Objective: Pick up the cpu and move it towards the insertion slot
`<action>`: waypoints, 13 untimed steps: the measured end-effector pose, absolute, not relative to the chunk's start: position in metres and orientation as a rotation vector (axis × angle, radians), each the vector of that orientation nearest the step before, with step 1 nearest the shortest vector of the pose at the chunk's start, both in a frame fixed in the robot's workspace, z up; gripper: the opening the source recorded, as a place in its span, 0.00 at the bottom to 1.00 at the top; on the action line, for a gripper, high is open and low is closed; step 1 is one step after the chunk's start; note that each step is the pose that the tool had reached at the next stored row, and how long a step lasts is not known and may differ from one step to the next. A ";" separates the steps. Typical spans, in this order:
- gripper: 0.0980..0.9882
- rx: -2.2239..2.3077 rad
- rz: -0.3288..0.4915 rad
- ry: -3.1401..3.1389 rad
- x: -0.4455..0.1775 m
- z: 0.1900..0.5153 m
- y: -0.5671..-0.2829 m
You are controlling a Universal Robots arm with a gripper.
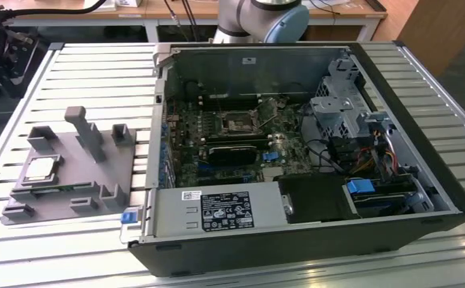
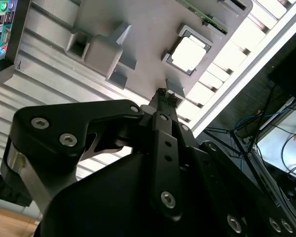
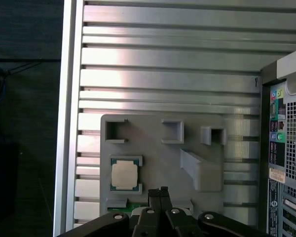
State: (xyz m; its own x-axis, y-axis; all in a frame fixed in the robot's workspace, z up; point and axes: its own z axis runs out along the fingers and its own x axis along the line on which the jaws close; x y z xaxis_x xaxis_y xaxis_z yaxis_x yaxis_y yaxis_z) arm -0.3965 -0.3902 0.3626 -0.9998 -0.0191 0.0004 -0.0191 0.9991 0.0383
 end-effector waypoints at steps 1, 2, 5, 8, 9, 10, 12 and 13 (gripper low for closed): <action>0.01 0.030 -0.060 -3.140 -0.397 0.363 -0.390; 0.01 0.030 -0.060 -3.140 -0.398 0.363 -0.390; 0.01 0.030 -0.060 -3.140 -0.400 0.362 -0.390; 0.01 0.030 -0.060 -3.140 -0.402 0.362 -0.390; 0.01 0.030 -0.060 -3.140 -0.402 0.362 -0.390; 0.01 0.030 -0.061 -3.140 -0.403 0.362 -0.390; 0.01 0.030 -0.060 -3.140 -0.404 0.362 -0.390; 0.01 0.030 -0.060 -3.140 -0.405 0.362 -0.390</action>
State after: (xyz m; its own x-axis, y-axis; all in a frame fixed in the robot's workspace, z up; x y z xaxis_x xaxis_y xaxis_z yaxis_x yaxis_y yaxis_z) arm -0.4048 -0.3903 0.3622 -0.9998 -0.0192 0.0006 -0.0191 0.9991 0.0385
